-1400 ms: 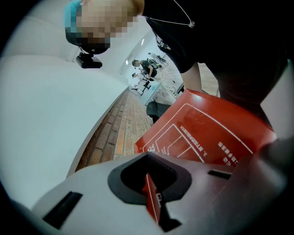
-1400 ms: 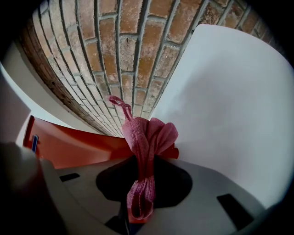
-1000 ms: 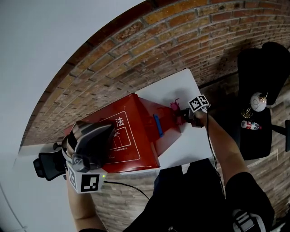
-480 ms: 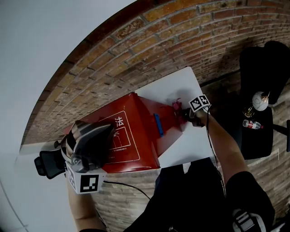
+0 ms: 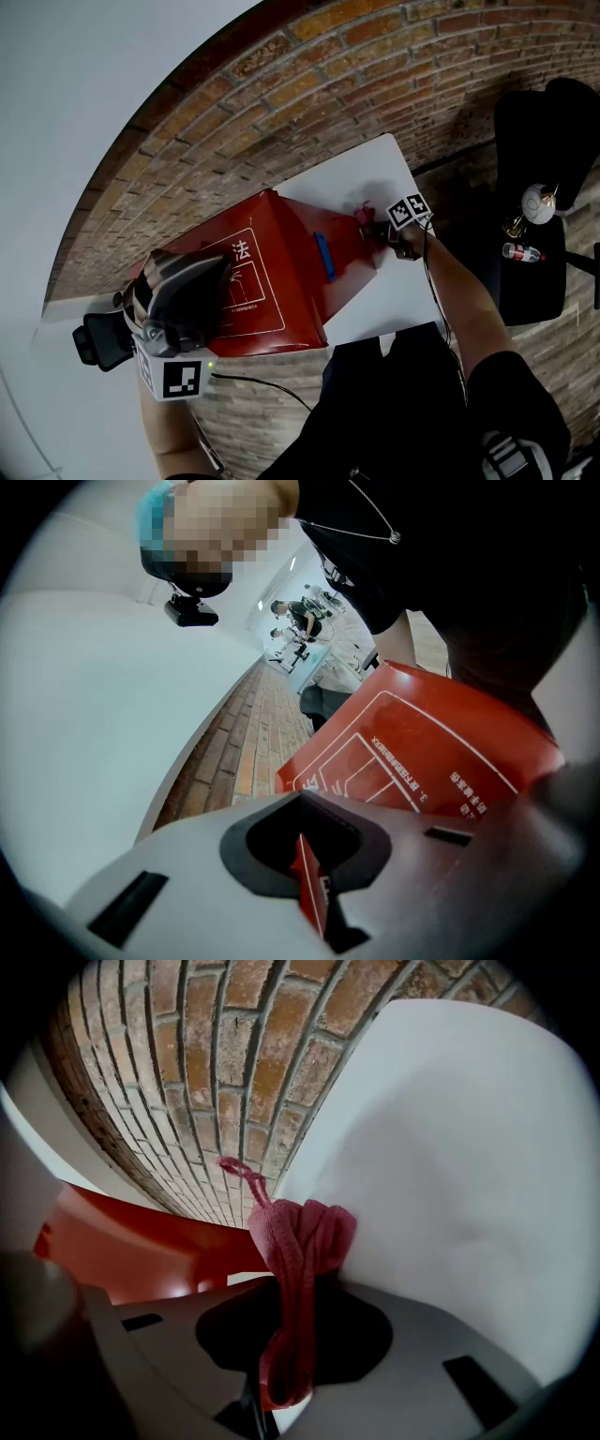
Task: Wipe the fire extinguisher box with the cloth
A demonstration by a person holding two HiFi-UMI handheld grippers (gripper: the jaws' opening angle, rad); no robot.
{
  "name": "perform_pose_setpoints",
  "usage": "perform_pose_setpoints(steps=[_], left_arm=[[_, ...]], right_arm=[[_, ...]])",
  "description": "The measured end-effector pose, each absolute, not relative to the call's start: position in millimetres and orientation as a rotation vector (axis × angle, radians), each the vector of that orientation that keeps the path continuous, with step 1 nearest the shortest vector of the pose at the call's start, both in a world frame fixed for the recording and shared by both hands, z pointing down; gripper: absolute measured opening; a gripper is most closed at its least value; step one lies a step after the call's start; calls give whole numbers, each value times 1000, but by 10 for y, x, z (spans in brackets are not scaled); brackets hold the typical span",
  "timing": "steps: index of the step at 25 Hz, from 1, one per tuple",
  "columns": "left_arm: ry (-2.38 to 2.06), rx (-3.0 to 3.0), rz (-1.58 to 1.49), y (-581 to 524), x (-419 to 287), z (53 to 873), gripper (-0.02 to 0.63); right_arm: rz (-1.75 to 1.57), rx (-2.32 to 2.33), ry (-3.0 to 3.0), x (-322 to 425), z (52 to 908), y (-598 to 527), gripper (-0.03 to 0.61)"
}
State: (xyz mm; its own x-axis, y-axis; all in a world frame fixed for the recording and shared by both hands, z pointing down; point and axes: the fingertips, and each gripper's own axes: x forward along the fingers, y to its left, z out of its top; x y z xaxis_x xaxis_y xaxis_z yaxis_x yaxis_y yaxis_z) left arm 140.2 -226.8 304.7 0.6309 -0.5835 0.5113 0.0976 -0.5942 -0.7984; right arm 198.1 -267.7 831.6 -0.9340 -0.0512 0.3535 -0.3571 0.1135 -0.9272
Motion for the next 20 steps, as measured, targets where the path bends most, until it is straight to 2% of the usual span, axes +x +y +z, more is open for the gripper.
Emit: perform_pose_setpoints(steps=[20], left_arm=[[387,-2002,-1012,-2269,1387,3056,31]], right_arm=[[1925,412,-2151,2013,8316,-2380,100]])
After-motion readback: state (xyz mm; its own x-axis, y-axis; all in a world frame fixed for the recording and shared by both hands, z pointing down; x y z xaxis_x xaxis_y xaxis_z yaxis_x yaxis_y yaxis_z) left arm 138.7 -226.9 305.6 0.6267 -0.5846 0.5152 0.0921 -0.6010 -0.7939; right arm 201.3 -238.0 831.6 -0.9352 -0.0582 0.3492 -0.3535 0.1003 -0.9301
